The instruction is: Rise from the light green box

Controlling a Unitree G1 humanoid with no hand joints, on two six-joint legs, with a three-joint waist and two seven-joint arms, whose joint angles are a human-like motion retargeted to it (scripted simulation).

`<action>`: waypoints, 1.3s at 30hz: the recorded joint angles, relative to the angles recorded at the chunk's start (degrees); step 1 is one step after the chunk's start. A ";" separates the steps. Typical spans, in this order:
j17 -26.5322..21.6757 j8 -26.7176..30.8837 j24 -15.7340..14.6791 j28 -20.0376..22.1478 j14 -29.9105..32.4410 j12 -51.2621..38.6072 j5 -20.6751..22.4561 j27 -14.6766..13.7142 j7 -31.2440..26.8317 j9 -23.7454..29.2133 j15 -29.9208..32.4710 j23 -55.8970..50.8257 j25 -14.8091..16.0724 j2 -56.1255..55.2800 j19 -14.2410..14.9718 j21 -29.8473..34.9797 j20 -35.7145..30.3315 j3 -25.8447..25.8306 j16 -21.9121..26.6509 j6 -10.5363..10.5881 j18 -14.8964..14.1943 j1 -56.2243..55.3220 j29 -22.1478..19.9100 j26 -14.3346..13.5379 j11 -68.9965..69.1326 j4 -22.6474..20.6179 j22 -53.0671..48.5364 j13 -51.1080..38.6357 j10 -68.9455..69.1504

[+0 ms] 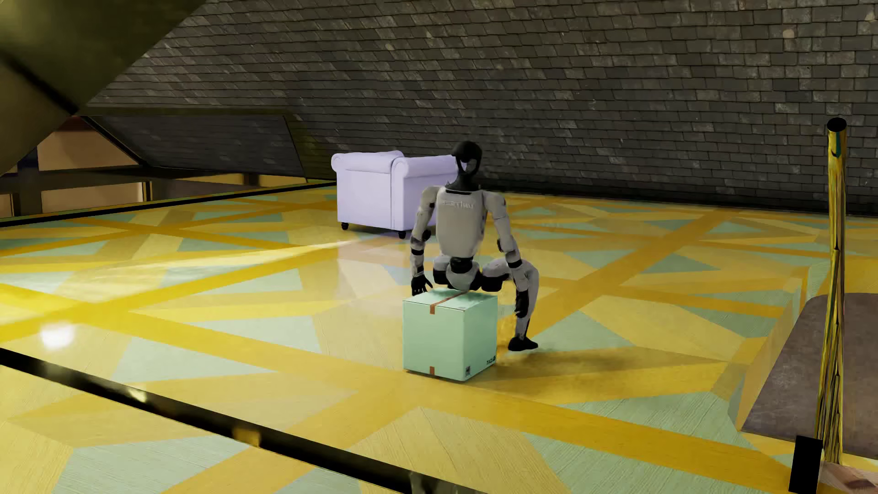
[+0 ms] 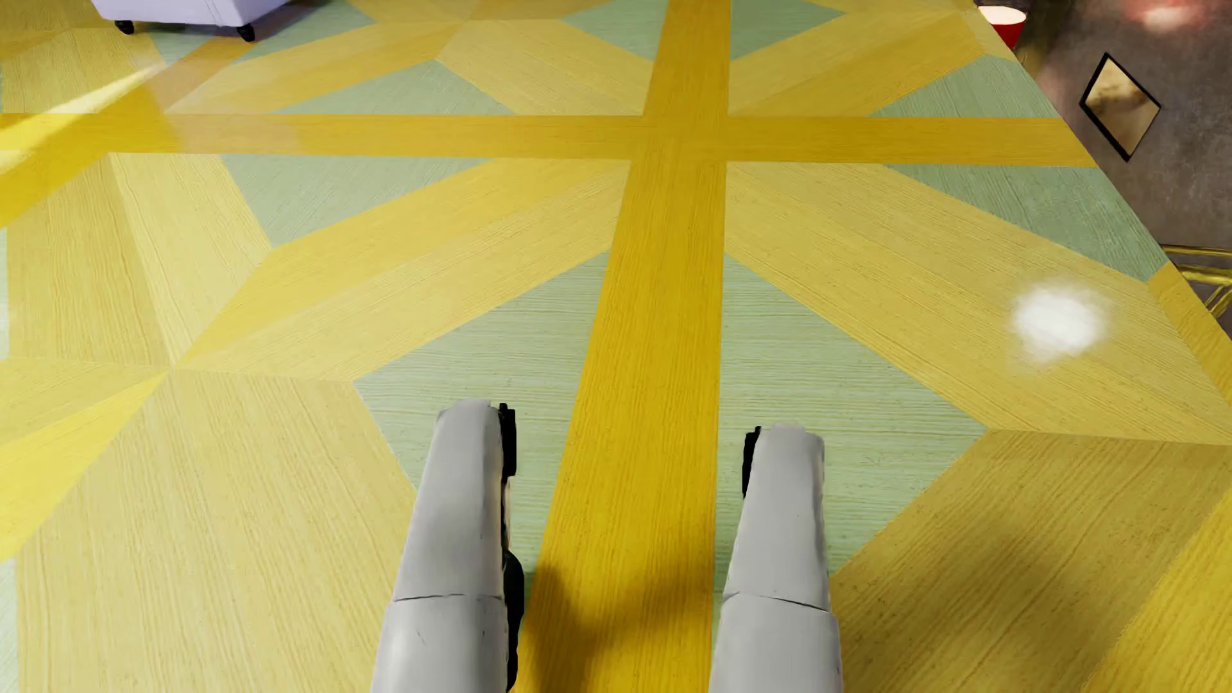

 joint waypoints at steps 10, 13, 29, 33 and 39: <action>-0.84 0.37 -0.16 -0.21 0.50 -2.22 0.22 -1.80 0.12 0.22 0.33 -6.68 -0.87 0.76 -0.45 2.99 -3.34 -0.22 -0.78 0.43 0.46 1.77 -0.64 -0.96 0.11 -1.16 -5.68 -2.68 -0.54; -0.86 0.43 -0.43 0.53 0.38 -3.56 0.19 -1.47 0.17 0.99 -0.08 -5.53 -0.83 0.96 -0.34 3.55 -4.29 -0.37 -0.38 0.56 0.50 2.07 -2.27 -1.16 0.16 -1.12 -6.28 -4.39 -0.54; -15.35 3.96 -14.36 23.78 -2.86 1.28 3.52 -4.76 -2.61 7.72 -1.79 -62.31 1.79 -18.82 0.39 -7.41 8.51 -1.05 10.30 -0.94 -4.60 -16.54 -22.82 -6.48 3.31 3.28 -56.16 7.39 3.02; -28.15 4.69 -10.03 29.02 -3.97 -7.60 3.96 -10.93 -3.83 11.90 -2.61 -77.55 -4.25 -26.58 1.29 3.72 6.50 -1.14 24.24 -2.71 -6.78 -23.92 -34.73 -13.36 3.99 3.95 -81.26 -8.63 3.47; -39.69 4.22 -16.23 19.68 -6.49 -48.62 4.28 -16.12 -4.41 19.57 -4.81 -81.50 -0.98 -34.07 2.67 64.19 -27.73 -1.38 48.47 -3.57 -7.08 -31.55 -30.07 -16.60 2.55 4.24 -88.67 -74.83 2.23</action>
